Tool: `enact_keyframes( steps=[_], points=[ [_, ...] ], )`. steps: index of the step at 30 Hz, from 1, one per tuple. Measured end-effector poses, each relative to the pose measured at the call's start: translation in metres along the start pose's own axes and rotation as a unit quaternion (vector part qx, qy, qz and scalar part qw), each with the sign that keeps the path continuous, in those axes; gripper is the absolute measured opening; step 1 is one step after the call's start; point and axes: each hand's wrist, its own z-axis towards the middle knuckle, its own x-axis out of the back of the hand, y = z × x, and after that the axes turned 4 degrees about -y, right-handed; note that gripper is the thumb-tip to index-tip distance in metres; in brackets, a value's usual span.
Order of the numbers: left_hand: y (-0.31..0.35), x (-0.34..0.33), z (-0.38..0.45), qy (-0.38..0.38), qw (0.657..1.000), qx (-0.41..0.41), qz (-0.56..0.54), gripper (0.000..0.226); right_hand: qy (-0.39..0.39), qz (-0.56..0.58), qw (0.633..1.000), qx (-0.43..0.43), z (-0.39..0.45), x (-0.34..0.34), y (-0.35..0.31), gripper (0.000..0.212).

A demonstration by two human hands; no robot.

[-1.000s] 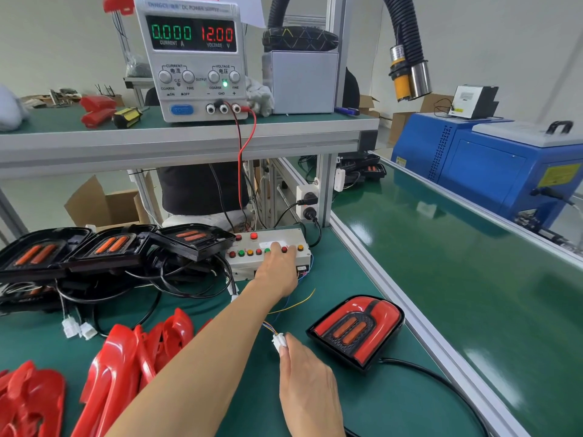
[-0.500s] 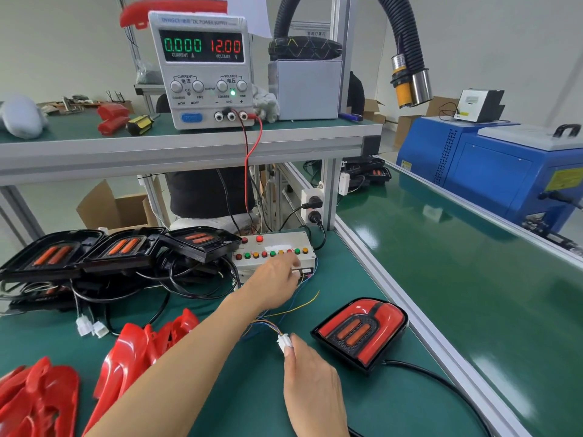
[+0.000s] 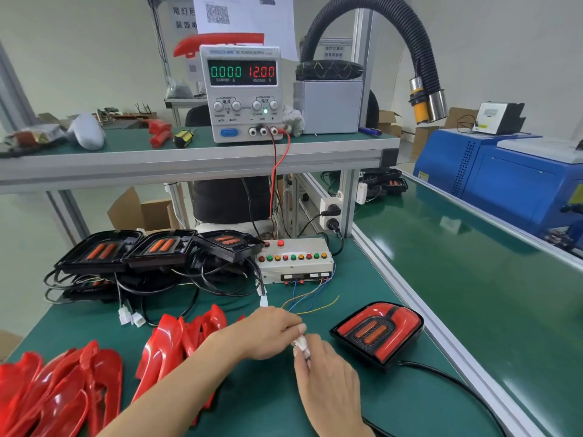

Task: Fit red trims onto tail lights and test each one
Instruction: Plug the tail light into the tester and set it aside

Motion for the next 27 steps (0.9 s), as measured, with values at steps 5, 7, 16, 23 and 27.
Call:
enact_keyframes(
  steps=[5, 7, 16, 23, 27],
  points=[
    [0.006, -0.009, 0.002, 0.037, 0.999, -0.007, -0.023, 0.037, 0.078, -0.030, 0.996, -0.013, 0.001, 0.001, -0.018, 0.037],
    [0.006, -0.010, 0.004, 0.045, 0.999, -0.003, -0.030, 0.038, 0.084, -0.032, 0.996, -0.030, 0.003, 0.000, -0.023, 0.039],
    [0.004, -0.014, 0.002, 0.065, 0.996, 0.007, -0.054, 0.040, 0.048, -0.014, 0.997, -0.060, 0.002, -0.006, -0.026, 0.040],
    [0.000, -0.018, 0.005, 0.076, 0.996, 0.015, -0.049, 0.039, 0.045, -0.020, 0.996, -0.070, 0.004, -0.011, -0.030, 0.045],
    [-0.006, -0.023, 0.006, 0.070, 0.994, 0.022, -0.077, 0.045, -0.013, -0.049, 0.995, -0.087, 0.005, -0.010, -0.027, 0.031]
  ],
)
